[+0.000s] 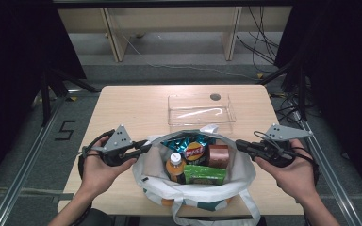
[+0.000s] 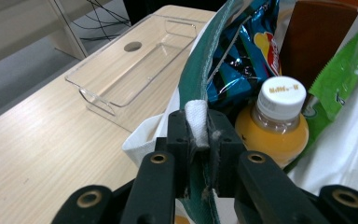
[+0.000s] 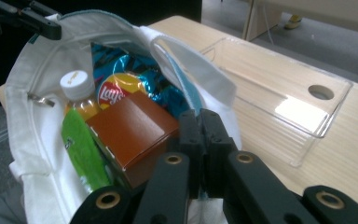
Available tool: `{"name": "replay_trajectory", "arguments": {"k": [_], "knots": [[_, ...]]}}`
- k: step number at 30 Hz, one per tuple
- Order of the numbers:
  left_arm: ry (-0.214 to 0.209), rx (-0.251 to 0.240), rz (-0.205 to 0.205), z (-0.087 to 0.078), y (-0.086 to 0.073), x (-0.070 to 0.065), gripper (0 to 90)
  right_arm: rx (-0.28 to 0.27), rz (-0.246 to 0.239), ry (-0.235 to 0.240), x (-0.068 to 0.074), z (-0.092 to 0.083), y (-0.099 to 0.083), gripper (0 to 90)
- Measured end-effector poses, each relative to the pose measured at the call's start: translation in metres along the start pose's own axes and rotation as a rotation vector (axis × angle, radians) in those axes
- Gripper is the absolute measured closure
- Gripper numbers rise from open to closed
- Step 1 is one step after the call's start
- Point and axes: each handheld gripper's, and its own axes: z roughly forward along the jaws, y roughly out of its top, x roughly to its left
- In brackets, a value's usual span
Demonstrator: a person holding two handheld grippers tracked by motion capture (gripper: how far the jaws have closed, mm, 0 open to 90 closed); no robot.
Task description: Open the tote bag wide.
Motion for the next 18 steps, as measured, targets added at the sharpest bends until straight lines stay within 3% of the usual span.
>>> {"name": "replay_trajectory", "arguments": {"k": [1,7,8,9,10,11,18], "knots": [[0.001,-0.006,-0.002,0.0,0.001,0.0,80.6,-0.013,-0.031,-0.006,-0.003,-0.001,0.002,89.4],[0.014,-0.042,-0.019,-0.002,0.005,0.004,80.6,-0.039,-0.008,-0.017,-0.003,-0.003,0.008,89.7],[0.017,-0.047,-0.017,-0.003,0.006,0.004,80.6,-0.056,-0.035,-0.016,-0.005,-0.003,0.01,89.7],[0.017,-0.051,-0.012,-0.004,0.007,0.004,80.6,-0.041,-0.018,-0.011,-0.004,-0.005,0.012,89.8],[0.016,-0.053,-0.013,-0.005,0.008,0.004,80.6,-0.055,-0.033,-0.008,-0.005,-0.005,0.014,89.8],[0.018,-0.052,-0.013,-0.004,0.009,0.005,80.6,-0.065,-0.05,-0.032,-0.006,-0.005,0.016,89.8],[0.021,-0.035,-0.043,0.008,0.006,0.012,80.4,-0.038,-0.012,-0.05,-0.01,0.005,0.011,89.7]]}}
